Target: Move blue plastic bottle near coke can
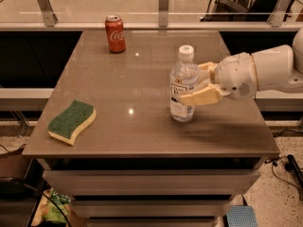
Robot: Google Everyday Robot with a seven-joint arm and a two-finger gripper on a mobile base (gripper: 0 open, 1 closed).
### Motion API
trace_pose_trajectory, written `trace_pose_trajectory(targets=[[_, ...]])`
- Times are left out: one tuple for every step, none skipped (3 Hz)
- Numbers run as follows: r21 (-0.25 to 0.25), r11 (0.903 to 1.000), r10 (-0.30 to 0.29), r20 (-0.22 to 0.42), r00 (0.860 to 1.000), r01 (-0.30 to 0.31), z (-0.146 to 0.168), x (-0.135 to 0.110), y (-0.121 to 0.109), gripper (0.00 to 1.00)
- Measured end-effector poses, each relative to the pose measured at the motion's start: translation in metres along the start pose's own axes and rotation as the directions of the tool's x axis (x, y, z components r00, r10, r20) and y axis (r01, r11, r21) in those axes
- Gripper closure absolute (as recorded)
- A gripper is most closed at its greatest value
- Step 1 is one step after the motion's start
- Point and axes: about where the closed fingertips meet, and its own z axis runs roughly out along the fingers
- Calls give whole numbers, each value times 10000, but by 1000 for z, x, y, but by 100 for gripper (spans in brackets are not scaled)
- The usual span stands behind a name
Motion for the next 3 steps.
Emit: trace_pose_trajectory(targets=[[266,9996,85,34,10000,-86,0,-12,-11,100],[587,9981,164,42,9999,-167,-1,-26,-32,100],[1129,9932,287,-53,9996,-279,-1,-41,-62,100]])
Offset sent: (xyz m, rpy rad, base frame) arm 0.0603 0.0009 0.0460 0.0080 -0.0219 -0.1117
